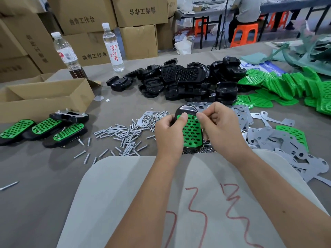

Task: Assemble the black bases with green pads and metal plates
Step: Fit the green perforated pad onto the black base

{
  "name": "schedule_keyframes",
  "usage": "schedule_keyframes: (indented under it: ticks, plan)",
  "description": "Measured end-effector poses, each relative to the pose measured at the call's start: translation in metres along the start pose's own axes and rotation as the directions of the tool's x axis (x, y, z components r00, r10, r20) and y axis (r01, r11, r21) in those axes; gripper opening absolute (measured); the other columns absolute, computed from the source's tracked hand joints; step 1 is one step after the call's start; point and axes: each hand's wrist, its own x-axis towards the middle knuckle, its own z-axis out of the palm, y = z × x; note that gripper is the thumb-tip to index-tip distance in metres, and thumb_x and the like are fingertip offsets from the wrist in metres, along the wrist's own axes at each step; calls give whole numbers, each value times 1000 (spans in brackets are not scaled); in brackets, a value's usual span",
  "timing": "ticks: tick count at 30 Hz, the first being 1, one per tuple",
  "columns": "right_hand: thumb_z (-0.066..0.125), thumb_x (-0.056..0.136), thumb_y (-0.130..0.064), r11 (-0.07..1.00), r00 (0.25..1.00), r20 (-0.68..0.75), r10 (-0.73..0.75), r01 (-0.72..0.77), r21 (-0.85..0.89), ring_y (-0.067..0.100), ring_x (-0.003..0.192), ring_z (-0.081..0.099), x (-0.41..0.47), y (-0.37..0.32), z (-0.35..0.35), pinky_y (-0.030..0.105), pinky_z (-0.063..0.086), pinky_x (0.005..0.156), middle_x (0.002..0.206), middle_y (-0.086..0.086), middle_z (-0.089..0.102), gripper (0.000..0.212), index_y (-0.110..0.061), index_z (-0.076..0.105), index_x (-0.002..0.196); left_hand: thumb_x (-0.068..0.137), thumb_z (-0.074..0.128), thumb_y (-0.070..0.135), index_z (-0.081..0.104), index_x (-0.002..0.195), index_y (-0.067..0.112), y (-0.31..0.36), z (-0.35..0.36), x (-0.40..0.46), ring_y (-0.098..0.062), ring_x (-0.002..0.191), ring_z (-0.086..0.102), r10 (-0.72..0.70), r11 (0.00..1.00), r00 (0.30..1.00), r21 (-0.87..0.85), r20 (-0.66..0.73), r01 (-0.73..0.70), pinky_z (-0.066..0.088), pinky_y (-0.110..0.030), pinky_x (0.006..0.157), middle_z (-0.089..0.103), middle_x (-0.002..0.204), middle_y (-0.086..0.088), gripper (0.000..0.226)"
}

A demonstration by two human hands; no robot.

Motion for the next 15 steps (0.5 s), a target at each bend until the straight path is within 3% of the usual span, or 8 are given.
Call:
schedule_keyframes:
  ticks: [2,4,6,9,13,15]
  plan:
    - [68,98,-16,1000,1000,9,-3,4,-24,17,51,57,0,1,-1,30,44,52,57,-3,57,24,-19,54,79,80,68,34,60,75,-3,-1,-1,0,-24,68,55,14,1000,1000,-2,-13,-14,53,-59,68,60,70,-9,38]
    - [69,97,-15,988,998,-44,-50,43,-150,10,53,53,0,1,3,21,37,55,57,-7,51,29,-22,50,76,83,69,33,48,61,11,-1,0,-2,-15,61,44,127,986,992,108,-16,-125,40,-41,58,49,59,9,37]
    - [68,98,-16,988,995,-91,-28,14,-151,10,54,55,0,0,7,20,38,56,57,-6,52,32,-24,48,75,88,71,27,42,57,23,-3,1,-3,-6,55,36,227,950,974,223,-11,-219,32,-26,55,43,51,15,42]
    - [66,100,-19,998,998,-62,10,-14,-61,29,58,60,-1,1,6,35,44,55,60,2,56,29,-23,49,77,94,71,20,46,61,21,-7,0,-2,-11,59,37,233,960,972,168,-20,-226,33,-29,56,42,57,13,42]
    - [65,99,-13,983,993,34,-112,116,-143,17,53,51,-1,3,-6,25,35,54,56,-9,50,29,-23,46,79,94,72,20,43,54,27,-5,-1,-2,-10,57,34,199,966,979,163,38,-203,31,-28,55,38,53,15,49]
    - [65,99,-12,986,992,52,-112,118,-120,14,52,51,-1,5,-7,23,38,52,55,-10,51,31,-26,46,79,90,71,27,56,59,20,-4,-3,-1,-13,61,46,125,988,990,84,58,-130,42,-38,58,51,60,12,35]
